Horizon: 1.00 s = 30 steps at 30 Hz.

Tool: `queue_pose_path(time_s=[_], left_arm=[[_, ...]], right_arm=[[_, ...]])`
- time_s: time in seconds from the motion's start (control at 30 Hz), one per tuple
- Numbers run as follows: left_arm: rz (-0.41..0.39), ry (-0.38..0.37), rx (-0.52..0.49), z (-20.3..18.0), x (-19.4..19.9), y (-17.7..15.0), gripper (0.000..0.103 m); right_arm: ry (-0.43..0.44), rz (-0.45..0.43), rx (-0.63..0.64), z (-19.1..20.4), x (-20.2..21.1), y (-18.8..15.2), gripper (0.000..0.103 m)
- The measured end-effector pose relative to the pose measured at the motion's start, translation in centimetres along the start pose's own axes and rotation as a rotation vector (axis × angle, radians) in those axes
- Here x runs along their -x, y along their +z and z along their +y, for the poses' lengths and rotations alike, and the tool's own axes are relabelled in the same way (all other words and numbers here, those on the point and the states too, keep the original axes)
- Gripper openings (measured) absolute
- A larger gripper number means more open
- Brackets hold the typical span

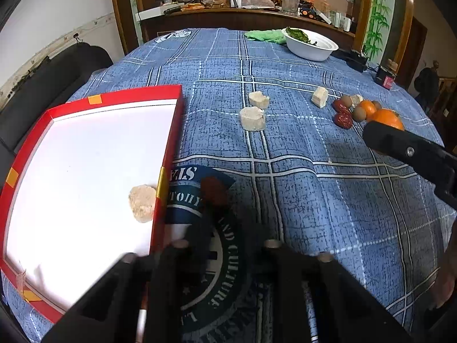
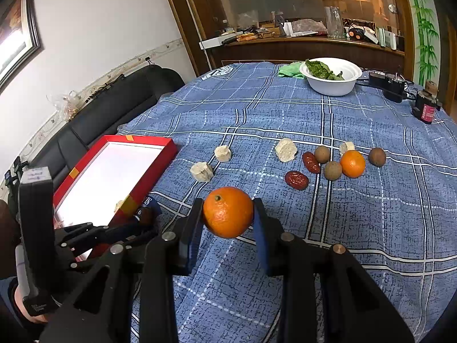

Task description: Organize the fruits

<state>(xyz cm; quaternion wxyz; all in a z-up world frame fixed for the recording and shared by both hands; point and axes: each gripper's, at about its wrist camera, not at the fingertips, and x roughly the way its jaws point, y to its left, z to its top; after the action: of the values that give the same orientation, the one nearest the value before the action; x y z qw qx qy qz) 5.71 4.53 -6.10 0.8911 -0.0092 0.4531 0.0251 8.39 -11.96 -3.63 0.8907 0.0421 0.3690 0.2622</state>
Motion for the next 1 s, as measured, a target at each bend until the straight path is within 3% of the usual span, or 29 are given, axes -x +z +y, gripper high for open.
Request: queue_pose_path(time_s=[0.1, 0.2, 0.37, 0.5, 0.57, 0.6, 0.8, 1.0], left_arm=[[0.001, 0.005, 0.026, 0.4, 0.1, 0.2, 0.012], [-0.026, 0.022, 0.052, 0.9, 0.4, 0.4, 0.034], [-0.026, 0.031, 0.052, 0.4, -0.2, 1.2, 0.044], [-0.010, 0.048, 0.078, 0.2, -1.2, 1.9, 0.044], [0.008, 0.051, 0.078, 0.1, -1.7, 1.9, 0.032], [0.001, 0.054, 0.075, -0.1, -1.5, 1.9, 0.021], [-0.010, -0.026, 0.070, 0.3, 0.3, 0.8, 0.019], [-0.091, -0.028, 0.091, 1.9, 4.6, -0.2, 0.019]], right_arm=[[-0.002, 0.001, 0.002, 0.0, 0.0, 0.0, 0.035], [-0.003, -0.002, 0.004, 0.0, 0.0, 0.0, 0.035], [0.001, 0.007, 0.007, 0.1, -0.3, -0.1, 0.035], [0.005, 0.007, 0.003, -0.1, -0.3, -0.1, 0.035], [0.007, 0.008, 0.003, -0.1, -0.3, -0.2, 0.035], [0.009, 0.009, 0.002, -0.1, -0.3, -0.2, 0.035], [-0.003, 0.017, 0.003, 0.2, -0.3, -0.2, 0.035], [-0.010, 0.009, 0.032, 2.0, 0.7, 0.2, 0.035]])
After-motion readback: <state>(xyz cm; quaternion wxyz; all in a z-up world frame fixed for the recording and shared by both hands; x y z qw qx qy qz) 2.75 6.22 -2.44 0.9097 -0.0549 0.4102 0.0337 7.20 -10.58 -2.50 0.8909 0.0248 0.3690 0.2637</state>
